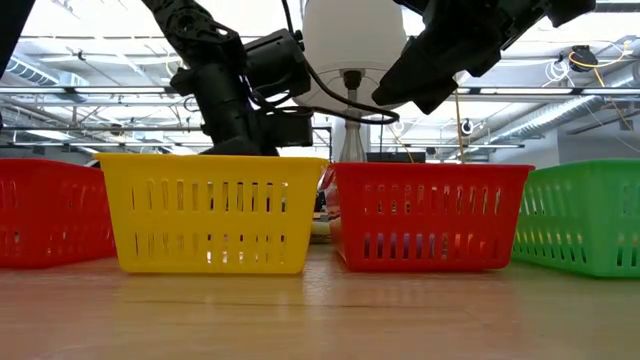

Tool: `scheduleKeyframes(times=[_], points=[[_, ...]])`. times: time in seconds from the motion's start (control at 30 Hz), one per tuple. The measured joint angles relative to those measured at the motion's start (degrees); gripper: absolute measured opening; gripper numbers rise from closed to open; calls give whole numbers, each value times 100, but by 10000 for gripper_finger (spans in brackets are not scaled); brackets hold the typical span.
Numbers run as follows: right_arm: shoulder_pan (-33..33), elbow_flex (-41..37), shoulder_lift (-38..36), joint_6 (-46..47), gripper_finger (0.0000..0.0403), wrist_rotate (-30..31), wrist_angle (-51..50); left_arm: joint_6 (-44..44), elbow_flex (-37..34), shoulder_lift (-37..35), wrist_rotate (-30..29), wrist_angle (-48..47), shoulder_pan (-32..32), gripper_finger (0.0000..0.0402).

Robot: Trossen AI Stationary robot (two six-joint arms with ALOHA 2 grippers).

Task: Pick & Place Markers
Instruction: Put the large green highlighter into the right red bin

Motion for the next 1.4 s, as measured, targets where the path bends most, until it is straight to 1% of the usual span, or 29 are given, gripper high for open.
scheduleKeyframes(times=[0.27, 0.53, 0.7, 0.8, 0.87, 0.97, 1.07, 1.13, 1.27, 1.33, 1.4], points=[[0, 0, -2, 0, 80, 0, -12, 37, 19, -270, -200, -141, -2, 87], [0, 0, -4, 0, 77, 0, -94, -44, 13, -1075, -661, -823, -4, 90], [0, 0, -4, 0, 76, 1, -123, -183, 13, -1515, -789, -873, -139, 91], [-1, 0, -4, -28, 75, 67, -205, -175, 13, -1639, -793, -795, -283, 91], [-5, 0, -4, -47, 75, 340, -325, -175, 13, -1709, -793, -786, -370, 91], [-11, 0, -4, -181, 75, 1107, -519, -173, 22, -1721, -831, -704, -498, 91], [-13, 0, -4, -627, 79, 1931, -344, -181, 20, -1714, -989, -733, -605, 92], [-36, 0, -4, -1068, 88, 2312, -103, -188, 20, -1718, -1007, -752, -635, 92], [-126, 8, -4, -1721, 126, 2393, 495, -214, 20, -1716, -1049, -749, -672, 92], [-197, 112, -4, -1874, 152, 2386, 450, -210, 20, -1716, -1049, -736, -687, 92], [-313, 300, -4, -1820, 178, 2210, 238, -210, 20, -1716, -1049, -727, -688, 92]])
